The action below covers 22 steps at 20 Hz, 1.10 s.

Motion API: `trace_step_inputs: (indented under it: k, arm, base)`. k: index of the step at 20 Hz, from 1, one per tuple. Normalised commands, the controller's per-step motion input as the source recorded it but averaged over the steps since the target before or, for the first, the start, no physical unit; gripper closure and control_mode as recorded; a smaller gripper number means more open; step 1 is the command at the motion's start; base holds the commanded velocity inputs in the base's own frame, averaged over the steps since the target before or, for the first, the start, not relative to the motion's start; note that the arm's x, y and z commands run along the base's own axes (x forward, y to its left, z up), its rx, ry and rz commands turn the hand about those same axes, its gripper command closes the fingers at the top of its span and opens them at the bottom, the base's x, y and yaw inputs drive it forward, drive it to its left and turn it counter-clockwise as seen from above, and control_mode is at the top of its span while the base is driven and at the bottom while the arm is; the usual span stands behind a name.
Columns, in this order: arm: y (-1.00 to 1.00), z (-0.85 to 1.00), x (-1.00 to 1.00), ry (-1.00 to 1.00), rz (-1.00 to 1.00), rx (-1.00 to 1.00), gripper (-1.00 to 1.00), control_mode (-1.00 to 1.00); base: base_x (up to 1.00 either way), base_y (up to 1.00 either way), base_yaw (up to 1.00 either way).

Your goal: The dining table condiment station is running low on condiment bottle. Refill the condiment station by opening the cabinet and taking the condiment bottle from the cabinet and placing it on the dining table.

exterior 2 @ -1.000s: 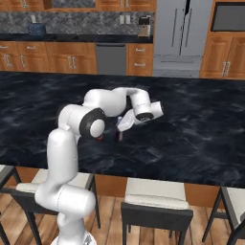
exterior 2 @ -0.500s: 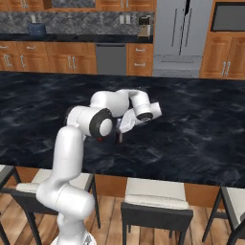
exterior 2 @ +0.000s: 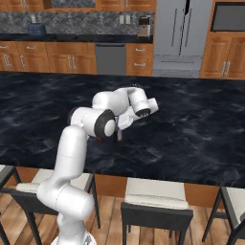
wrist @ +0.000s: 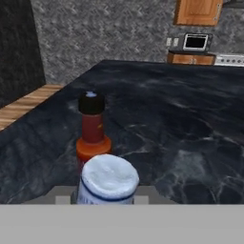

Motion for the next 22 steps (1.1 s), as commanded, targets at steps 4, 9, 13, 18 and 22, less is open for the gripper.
trace_step_inputs:
  k: [4,9,13,18,22]
  arm:
    - [-0.01,-0.22,0.00,-0.05,0.04,0.00,-1.00,-1.00]
    - [-0.18,-0.05,-0.10,-0.04,0.01,0.00,-1.00,-1.00]
    - [-0.21,0.00,-0.17,-0.03,0.00,0.00,-1.00,-1.00]
    - [-0.16,0.00,-0.19,-0.01,0.00,0.00,-1.00,-1.00]
    - [-0.03,0.07,-0.12,0.00,0.00,0.00,-1.00,-1.00]
  base:
    - [0.00,0.00,0.00]
    - [0.00,0.00,0.00]
    - [0.00,0.00,0.00]
    - [0.00,0.00,0.00]
    - [0.00,0.00,0.00]
